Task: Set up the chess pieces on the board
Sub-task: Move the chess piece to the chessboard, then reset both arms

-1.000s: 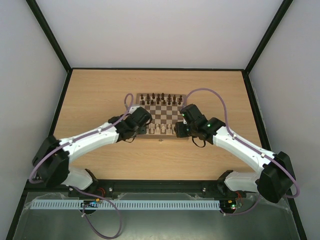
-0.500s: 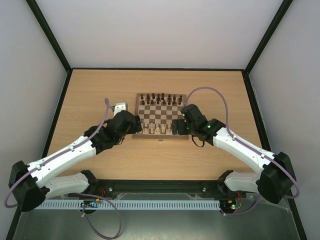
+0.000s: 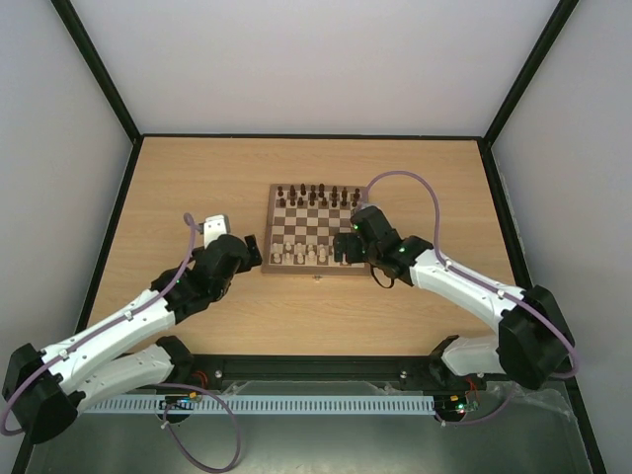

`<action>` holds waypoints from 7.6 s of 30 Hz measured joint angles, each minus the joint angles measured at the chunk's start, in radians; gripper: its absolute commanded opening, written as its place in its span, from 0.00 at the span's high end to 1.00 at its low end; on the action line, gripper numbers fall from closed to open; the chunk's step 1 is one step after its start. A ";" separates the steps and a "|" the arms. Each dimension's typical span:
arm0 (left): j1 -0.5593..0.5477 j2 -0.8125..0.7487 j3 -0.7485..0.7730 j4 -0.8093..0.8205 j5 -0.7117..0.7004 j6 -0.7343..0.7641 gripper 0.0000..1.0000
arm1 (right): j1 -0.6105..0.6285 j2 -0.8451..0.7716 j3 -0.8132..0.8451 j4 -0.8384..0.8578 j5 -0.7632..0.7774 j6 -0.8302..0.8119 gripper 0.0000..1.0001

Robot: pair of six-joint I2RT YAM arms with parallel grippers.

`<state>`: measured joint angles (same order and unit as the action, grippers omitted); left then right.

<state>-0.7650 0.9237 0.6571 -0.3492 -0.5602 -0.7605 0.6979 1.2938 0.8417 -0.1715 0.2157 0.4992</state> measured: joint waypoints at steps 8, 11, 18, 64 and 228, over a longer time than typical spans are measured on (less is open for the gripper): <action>0.009 -0.086 -0.035 -0.003 0.019 -0.016 0.01 | -0.003 0.098 0.031 -0.045 0.072 0.008 0.49; 0.009 -0.118 -0.039 -0.006 0.020 -0.016 0.01 | -0.015 0.098 0.031 -0.052 0.076 0.016 0.52; 0.009 -0.096 -0.039 -0.010 0.021 -0.009 0.01 | -0.032 0.112 0.031 -0.057 0.072 0.019 0.65; 0.027 -0.049 -0.039 0.000 0.035 0.010 0.00 | -0.077 0.285 0.100 -0.095 0.033 -0.005 0.82; 0.727 0.542 -0.325 1.314 0.118 0.573 0.00 | -0.512 0.158 -0.510 1.078 0.541 -0.212 0.01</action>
<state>-0.0380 1.4654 0.3325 0.9646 -0.4419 -0.1875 0.1856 1.4517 0.3317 0.9066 0.7563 0.2871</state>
